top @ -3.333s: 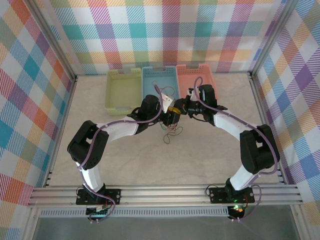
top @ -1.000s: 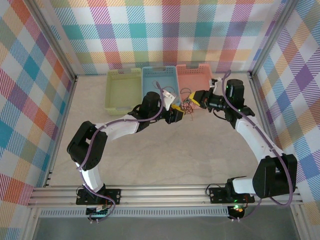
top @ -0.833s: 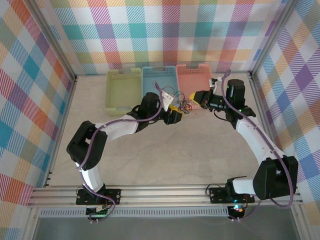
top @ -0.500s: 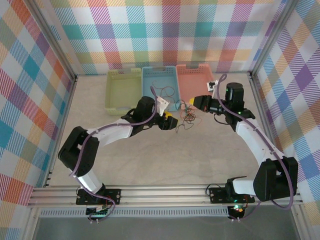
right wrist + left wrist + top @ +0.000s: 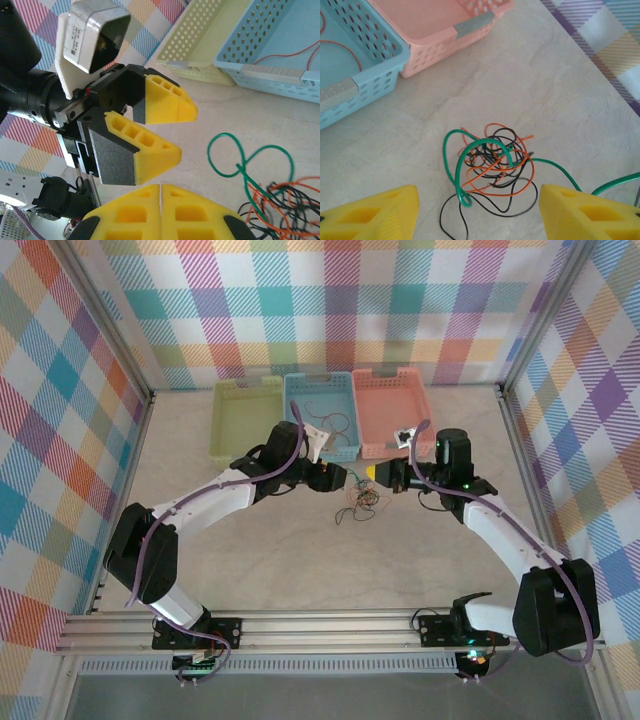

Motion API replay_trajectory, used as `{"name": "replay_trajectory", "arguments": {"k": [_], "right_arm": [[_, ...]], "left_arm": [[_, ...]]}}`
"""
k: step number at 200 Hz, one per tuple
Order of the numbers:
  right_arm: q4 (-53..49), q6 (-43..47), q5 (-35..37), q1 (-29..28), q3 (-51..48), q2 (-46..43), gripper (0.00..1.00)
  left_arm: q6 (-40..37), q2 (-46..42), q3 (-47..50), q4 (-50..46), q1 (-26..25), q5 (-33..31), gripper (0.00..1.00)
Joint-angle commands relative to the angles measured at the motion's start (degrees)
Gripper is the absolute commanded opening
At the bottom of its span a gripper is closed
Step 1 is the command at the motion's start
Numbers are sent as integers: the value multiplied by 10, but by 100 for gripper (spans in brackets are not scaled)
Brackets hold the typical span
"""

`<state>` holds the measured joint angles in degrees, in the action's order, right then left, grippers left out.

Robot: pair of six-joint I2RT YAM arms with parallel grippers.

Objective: Untangle the cables

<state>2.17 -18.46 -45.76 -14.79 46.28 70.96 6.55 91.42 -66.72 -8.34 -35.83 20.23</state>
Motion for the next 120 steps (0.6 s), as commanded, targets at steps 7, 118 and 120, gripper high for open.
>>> {"name": "replay_trajectory", "arguments": {"k": [7, 118, 120], "right_arm": [[58, 18, -21, -1, -8, -11, 0], [62, 19, -34, -16, -8, 0, 0], [63, 20, -35, -16, -8, 1, 0]], "left_arm": [[-24, 14, -32, -47, -10, -31, 64], [10, 108, -70, 5, -13, -76, 49], [10, 109, -70, 6, -13, -77, 49]]}}
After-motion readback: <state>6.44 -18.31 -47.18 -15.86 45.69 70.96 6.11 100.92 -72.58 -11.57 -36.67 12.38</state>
